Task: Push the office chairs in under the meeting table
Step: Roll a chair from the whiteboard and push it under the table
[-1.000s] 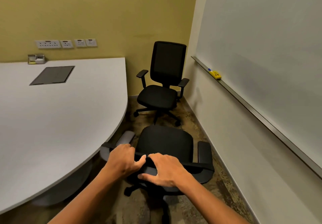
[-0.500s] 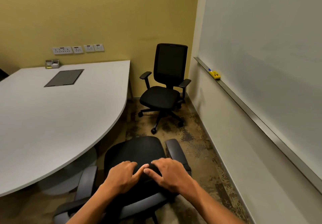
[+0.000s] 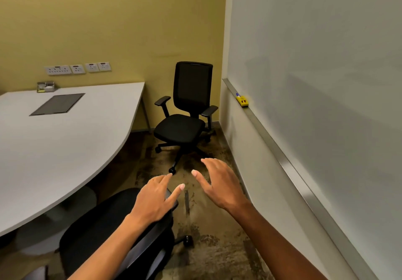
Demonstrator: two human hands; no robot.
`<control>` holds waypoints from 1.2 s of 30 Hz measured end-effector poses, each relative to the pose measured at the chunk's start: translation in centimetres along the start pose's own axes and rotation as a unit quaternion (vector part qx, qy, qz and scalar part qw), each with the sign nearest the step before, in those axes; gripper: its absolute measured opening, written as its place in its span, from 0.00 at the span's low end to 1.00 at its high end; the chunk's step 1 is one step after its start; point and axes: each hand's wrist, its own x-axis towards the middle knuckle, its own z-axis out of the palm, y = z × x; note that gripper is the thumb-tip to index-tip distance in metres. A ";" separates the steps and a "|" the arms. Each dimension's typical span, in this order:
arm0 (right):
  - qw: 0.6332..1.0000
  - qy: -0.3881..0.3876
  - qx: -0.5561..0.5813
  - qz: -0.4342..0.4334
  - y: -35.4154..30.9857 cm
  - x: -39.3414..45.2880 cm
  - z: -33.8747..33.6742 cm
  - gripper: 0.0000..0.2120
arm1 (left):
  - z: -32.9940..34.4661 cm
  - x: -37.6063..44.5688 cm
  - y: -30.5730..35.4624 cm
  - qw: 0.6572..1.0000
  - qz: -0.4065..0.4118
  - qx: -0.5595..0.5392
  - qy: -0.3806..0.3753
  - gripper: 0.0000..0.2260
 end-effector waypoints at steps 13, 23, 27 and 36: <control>0.998 -0.047 -0.040 0.014 11.7 13.0 -0.2 0.38 | 4.7 17.8 5.6 0.999 0.013 -0.030 -0.013 0.38; 0.997 -0.055 -0.055 0.014 18.6 32.6 -1.1 0.37 | 5.0 36.5 4.8 0.998 -0.020 -0.057 -0.001 0.36; 0.998 -0.055 -0.042 0.004 21.1 39.5 -0.5 0.37 | 5.6 42.3 4.2 0.997 -0.042 -0.059 0.004 0.38; 0.998 -0.063 -0.011 -0.021 27.6 54.3 1.1 0.35 | 8.6 54.0 4.4 0.994 -0.088 -0.069 -0.011 0.35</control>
